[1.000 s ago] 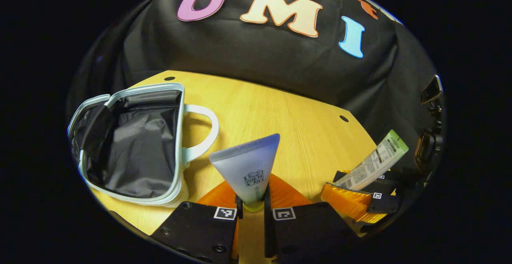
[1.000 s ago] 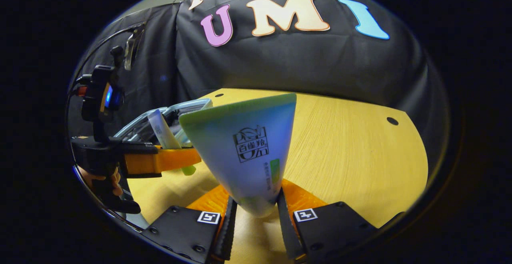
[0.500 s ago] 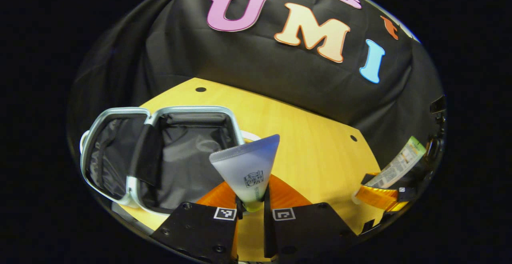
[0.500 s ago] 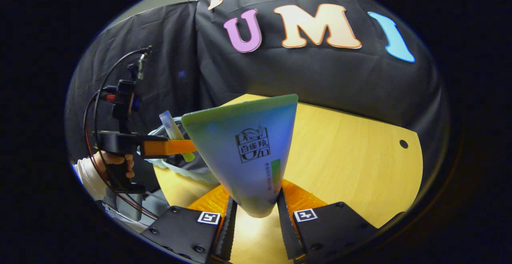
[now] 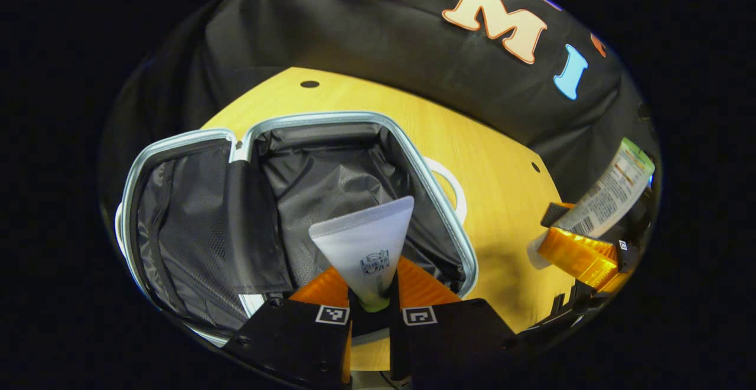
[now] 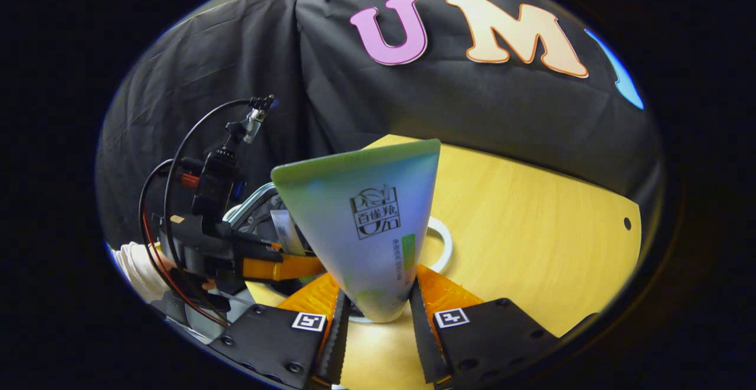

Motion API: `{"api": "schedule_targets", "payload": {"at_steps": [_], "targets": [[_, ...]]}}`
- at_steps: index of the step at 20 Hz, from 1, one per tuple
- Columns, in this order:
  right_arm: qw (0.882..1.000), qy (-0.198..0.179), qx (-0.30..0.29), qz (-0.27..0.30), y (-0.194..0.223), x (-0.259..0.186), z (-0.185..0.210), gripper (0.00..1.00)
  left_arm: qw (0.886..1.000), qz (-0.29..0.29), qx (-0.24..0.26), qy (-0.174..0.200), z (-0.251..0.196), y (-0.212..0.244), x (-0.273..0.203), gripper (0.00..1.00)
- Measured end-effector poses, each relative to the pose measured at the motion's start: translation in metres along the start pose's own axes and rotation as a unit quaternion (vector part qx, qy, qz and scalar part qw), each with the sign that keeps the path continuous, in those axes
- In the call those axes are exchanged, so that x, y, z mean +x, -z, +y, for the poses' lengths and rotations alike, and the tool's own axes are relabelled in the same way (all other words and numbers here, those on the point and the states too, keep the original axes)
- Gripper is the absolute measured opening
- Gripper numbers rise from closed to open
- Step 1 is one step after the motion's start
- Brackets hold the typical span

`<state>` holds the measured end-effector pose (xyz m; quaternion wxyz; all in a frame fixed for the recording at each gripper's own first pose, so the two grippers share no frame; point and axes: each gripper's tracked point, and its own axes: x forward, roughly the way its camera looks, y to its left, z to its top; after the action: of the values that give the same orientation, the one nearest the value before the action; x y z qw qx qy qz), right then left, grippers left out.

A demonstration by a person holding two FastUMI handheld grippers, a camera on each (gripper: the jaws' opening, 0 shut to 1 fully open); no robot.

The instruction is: First open the suitcase, pack the skin care products into it, and then close the suitcase.

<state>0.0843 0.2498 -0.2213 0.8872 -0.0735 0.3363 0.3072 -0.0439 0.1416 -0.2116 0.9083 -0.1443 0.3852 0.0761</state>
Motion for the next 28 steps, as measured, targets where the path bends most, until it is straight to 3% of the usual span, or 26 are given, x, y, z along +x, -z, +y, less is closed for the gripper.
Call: {"api": "schedule_targets", "payload": {"at_steps": [8,15,16,19,20,22,23,24,25,28], "targets": [[0.996,0.020,0.004,0.082,0.033,0.057,0.023,0.49,0.992,0.118,-0.040,0.002,0.029,0.032,0.024,0.18],[0.991,0.043,0.019,0.125,0.058,0.081,0.026,0.49,0.988,0.128,-0.081,0.006,0.032,0.031,0.021,0.24],[0.991,0.045,0.022,0.125,0.058,0.080,0.026,0.49,0.989,0.121,-0.090,0.007,0.029,0.027,0.017,0.29],[0.991,0.055,0.031,0.117,0.057,0.084,0.023,0.47,0.989,0.097,-0.114,0.016,0.023,0.019,0.001,0.69],[0.991,0.065,0.031,0.113,0.056,0.088,0.019,0.46,0.988,0.094,-0.118,0.017,0.023,0.019,-0.004,0.73],[0.991,0.071,0.033,0.111,0.058,0.095,0.017,0.24,0.988,0.086,-0.129,0.026,0.023,0.018,-0.016,0.80],[0.990,0.070,0.040,0.114,0.062,0.098,0.019,0.24,0.987,0.084,-0.136,0.031,0.024,0.017,-0.025,0.76],[0.990,0.068,0.043,0.115,0.063,0.097,0.021,0.16,0.986,0.079,-0.141,0.035,0.025,0.015,-0.034,0.80],[0.990,0.066,0.044,0.114,0.063,0.096,0.023,0.25,0.986,0.072,-0.145,0.040,0.027,0.014,-0.040,0.84],[0.994,0.054,0.046,0.089,0.056,0.091,0.034,0.24,0.986,0.045,-0.157,0.043,0.039,0.006,-0.063,0.81]]}}
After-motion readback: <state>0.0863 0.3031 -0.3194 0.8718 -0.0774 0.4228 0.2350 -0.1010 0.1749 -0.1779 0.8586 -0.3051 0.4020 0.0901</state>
